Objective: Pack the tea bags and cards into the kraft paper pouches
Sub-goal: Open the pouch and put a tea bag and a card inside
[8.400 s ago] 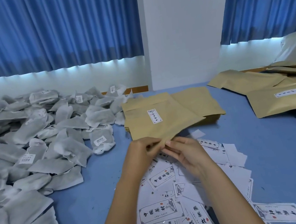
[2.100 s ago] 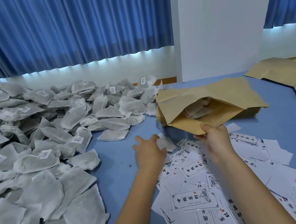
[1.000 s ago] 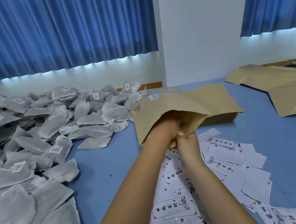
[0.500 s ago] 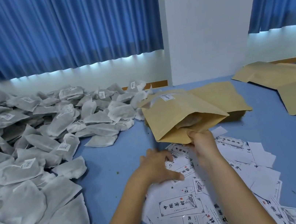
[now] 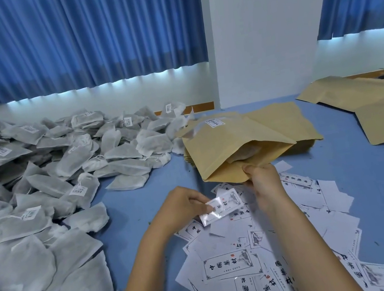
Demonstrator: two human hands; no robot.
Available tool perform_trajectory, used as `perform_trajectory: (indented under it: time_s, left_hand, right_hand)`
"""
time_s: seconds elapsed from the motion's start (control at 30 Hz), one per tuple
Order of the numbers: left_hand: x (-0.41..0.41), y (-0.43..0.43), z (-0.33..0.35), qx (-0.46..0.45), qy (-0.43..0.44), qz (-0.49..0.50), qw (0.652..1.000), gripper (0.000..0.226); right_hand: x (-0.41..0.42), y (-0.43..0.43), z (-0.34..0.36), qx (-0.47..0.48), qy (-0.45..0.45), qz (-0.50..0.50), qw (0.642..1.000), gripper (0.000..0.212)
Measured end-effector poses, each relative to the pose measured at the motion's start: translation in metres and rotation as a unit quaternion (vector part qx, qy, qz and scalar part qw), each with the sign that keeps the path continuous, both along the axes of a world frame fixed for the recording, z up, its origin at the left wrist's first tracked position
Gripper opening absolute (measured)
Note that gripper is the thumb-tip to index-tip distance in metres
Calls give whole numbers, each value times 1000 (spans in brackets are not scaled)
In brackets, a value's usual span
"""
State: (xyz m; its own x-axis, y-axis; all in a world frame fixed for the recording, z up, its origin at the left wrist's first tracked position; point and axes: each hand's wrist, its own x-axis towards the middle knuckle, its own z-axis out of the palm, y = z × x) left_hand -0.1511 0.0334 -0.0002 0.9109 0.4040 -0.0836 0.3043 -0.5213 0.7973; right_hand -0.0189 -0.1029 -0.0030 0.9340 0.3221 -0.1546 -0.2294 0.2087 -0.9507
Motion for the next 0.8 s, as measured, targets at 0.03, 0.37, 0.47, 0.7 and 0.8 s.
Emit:
perform_trajectory:
  time_s: [0.03,0.37,0.47,0.7,0.8]
  left_hand:
    - [-2,-1,2,-3,-5,11,1000,10]
    - [8,-44,28,-240,-124,-113,956,29]
    - [41,-74,34,-256,-173,-25,951,27]
    - [97,-77,38,193,-54,147,969,26]
    - [103,-67,42,236,43,132,962,31]
  right_hand:
    - [-1,0,0,1,1,0,1000,11]
    - [-1,-4,-2,-47,-10,25,999,28]
    - [-5,-2,1,-12,-14,40,999,24]
    - [-8,2,0,-61,-43,44,996,18]
    - [-10,3,-1,-46,-47,54,996,19]
